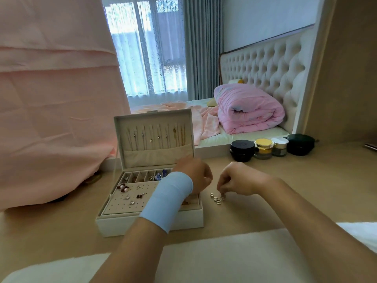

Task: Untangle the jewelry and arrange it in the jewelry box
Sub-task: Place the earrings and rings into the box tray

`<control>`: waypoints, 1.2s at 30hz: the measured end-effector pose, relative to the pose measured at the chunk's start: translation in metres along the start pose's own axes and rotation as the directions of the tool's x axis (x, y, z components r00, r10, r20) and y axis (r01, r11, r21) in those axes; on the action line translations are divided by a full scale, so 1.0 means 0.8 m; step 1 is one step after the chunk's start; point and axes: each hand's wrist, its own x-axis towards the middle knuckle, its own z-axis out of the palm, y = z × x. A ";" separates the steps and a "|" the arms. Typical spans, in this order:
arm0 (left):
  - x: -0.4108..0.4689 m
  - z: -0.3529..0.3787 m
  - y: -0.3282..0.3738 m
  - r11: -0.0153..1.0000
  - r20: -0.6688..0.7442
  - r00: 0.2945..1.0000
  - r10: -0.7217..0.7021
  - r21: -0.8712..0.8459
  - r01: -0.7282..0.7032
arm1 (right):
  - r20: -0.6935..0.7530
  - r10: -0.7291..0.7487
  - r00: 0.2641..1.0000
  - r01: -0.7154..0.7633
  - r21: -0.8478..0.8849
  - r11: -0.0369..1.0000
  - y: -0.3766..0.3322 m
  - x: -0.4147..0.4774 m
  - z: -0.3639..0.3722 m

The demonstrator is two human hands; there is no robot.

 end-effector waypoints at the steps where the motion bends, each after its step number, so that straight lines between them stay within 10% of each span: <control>1: 0.001 0.004 -0.001 1.000 -0.010 1.000 0.006 0.015 -0.006 | 0.004 0.001 1.000 -0.001 0.001 1.000 0.001 0.001 -0.001; 10: -0.001 0.017 -0.006 0.994 -0.089 0.990 0.112 -0.009 -0.113 | 0.144 0.035 0.989 -0.038 0.023 0.999 0.005 0.001 -0.001; 24: -0.003 0.003 -0.021 0.896 -0.112 0.988 -0.110 -0.441 0.049 | -0.112 0.006 0.994 0.057 0.546 0.836 -0.006 -0.004 -0.009; 36: -0.010 -0.004 -0.044 0.873 -0.134 0.983 -0.128 -0.486 0.047 | -0.109 0.074 0.991 -0.078 -0.033 0.996 -0.013 0.014 0.034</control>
